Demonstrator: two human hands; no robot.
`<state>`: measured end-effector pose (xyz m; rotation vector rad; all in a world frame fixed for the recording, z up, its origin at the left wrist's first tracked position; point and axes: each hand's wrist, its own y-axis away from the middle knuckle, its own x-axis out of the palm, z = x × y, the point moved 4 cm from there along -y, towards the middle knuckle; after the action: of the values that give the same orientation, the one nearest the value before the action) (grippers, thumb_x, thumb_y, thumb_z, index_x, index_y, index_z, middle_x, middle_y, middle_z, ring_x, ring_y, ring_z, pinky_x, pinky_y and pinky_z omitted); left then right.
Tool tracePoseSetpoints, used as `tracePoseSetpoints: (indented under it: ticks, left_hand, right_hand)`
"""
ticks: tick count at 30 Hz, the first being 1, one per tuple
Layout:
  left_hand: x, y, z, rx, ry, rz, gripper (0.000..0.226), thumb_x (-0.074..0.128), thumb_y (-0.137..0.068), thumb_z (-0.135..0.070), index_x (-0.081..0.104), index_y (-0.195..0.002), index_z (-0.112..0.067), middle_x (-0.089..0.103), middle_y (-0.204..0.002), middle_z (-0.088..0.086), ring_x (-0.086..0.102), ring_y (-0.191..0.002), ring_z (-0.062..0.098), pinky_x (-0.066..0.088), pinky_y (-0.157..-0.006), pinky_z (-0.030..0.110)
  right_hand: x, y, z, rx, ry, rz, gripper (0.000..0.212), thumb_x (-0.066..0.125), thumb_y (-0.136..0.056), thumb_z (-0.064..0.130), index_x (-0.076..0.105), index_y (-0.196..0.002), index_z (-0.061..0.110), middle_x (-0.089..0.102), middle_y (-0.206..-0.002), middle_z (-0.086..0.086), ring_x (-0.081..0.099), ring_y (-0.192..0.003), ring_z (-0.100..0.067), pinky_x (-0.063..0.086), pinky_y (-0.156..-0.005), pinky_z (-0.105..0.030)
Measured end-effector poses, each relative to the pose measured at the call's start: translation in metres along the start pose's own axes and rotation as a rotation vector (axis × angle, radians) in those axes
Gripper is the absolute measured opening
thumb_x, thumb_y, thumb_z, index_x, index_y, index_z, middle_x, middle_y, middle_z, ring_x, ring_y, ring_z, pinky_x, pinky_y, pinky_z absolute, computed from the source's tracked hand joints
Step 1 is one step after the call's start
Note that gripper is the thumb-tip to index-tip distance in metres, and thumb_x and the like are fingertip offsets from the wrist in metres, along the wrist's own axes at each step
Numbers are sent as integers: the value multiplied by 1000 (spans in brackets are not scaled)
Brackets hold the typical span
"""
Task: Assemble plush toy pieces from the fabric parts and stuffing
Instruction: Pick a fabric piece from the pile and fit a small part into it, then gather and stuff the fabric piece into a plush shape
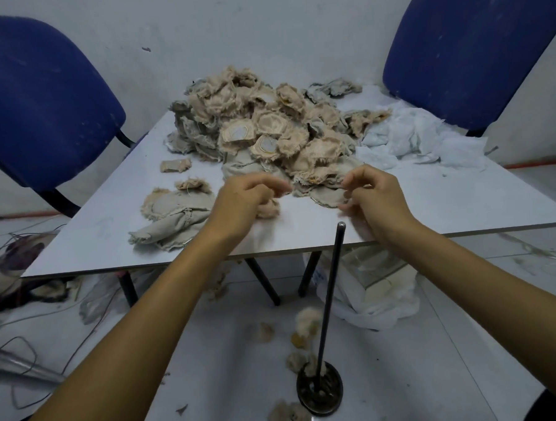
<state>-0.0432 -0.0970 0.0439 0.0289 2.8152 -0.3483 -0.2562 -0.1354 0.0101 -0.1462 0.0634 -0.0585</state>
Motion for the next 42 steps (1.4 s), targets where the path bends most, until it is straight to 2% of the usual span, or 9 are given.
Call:
tracePoseSetpoints:
  ticks: [4,8,11,17,21,27,32,38,42]
  left_hand:
    - [-17,0,8,89,-292,-171,34,52,-86,-2,71,-83,-30,70,-93,-13,62,-88,-2,48,-78,23]
    - [1,3,17,142,-475,-56,23,61,-86,-4,72,-95,-22,65,-102,-2,60,-97,14,48,-86,30]
    - [17,3,19,201,-650,55,30,55,-90,-8,68,-114,-22,58,-116,0,53,-109,17,36,-85,23]
    - [43,-3,21,139,-731,216,70,56,-92,-25,24,-152,-41,44,-144,5,43,-130,27,37,-107,48]
    - [53,-17,8,118,-252,159,67,63,-93,-15,34,-150,-33,46,-147,0,48,-131,16,42,-108,37]
    - [56,-44,0,-3,237,41,81,60,-89,6,29,-141,-48,50,-131,5,56,-120,18,53,-74,23]
    - [65,-48,8,-82,81,110,39,56,-91,3,61,-123,-19,59,-127,2,52,-124,18,46,-101,24]
    - [60,-47,12,-113,136,14,24,55,-91,7,58,-104,-13,59,-111,6,57,-104,17,50,-78,17]
    - [56,-46,16,-129,182,43,34,64,-93,-10,53,-120,-26,58,-120,3,60,-107,17,51,-81,22]
  right_hand:
    - [7,1,-4,-171,399,-24,36,49,-83,-8,63,-76,24,62,-95,-9,63,-82,-23,51,-77,-34]
    - [34,7,-11,-424,1003,95,27,58,-89,8,64,-114,15,61,-117,-8,49,-113,-31,36,-95,-36]
    - [35,6,-10,-382,1057,61,38,57,-87,2,61,-121,17,62,-117,-9,49,-113,-35,44,-91,-44]
    - [24,6,9,-251,488,152,42,43,-85,-17,60,-99,18,60,-88,1,55,-82,-12,42,-71,-22]
    - [17,-1,16,3,-193,224,47,36,-90,-25,54,-108,15,59,-109,-17,62,-99,-26,56,-81,-38]
    - [8,-16,14,416,-935,209,38,33,-100,0,55,-124,20,53,-133,-26,59,-111,-41,60,-72,-41]
    - [-7,-27,2,353,-273,179,40,53,-93,59,63,-109,23,71,-114,-16,69,-101,-27,57,-84,-44]
    - [-12,-16,13,-175,312,225,28,77,-81,29,56,-79,10,59,-68,0,51,-62,-11,40,-60,-31]
    - [-18,-9,19,-375,225,198,38,72,-87,12,39,-70,10,49,-60,-2,60,-60,-28,44,-58,-35]
